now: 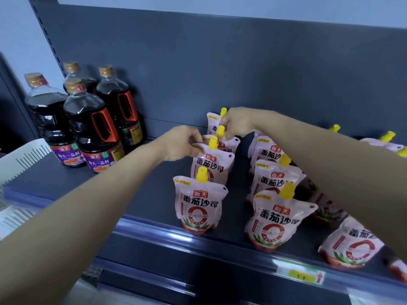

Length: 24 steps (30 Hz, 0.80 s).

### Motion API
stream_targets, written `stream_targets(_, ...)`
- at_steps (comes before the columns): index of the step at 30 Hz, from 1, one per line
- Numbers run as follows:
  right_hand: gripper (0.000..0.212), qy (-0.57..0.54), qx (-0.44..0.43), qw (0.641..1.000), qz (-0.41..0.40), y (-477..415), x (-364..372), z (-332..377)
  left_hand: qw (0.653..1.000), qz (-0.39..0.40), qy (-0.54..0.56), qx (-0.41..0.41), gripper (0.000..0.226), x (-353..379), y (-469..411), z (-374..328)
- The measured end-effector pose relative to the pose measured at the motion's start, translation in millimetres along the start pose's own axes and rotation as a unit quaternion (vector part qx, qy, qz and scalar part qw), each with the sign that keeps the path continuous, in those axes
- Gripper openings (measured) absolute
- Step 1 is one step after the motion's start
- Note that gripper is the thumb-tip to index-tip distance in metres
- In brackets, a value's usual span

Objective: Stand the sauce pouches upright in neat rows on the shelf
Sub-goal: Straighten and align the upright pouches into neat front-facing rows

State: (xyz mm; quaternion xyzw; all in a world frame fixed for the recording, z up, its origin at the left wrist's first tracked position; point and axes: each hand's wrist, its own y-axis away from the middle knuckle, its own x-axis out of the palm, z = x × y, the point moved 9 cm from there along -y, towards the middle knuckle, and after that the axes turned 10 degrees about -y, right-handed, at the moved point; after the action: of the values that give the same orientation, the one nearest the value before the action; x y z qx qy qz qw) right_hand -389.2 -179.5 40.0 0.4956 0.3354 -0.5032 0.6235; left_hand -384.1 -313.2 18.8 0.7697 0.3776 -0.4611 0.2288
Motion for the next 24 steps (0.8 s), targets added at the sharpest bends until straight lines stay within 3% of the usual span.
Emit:
stream_targets(2,0.017,-0.017,-0.004,1.000,0.022,-9.6,6.6,-2.6,1.000,0.012,-0.003,0.007,0.015,9.1,-8.4,-3.0)
stream_targets(12,0.034,-0.033,-0.020,0.999,0.003,-41.3,5.7,7.5,1.000,0.009,0.005,0.013,0.010,8.6,-21.7,9.5)
stream_targets(16,0.028,-0.062,0.006,0.998,0.006,-45.2,6.2,2.0,0.999,0.029,0.020,0.026,0.024,10.1,-24.1,10.9)
stream_targets(24,0.018,-0.187,0.082,0.978,0.043,-42.6,16.0,-11.9,0.995,0.071,0.016,0.064,0.018,10.7,-24.2,14.8)
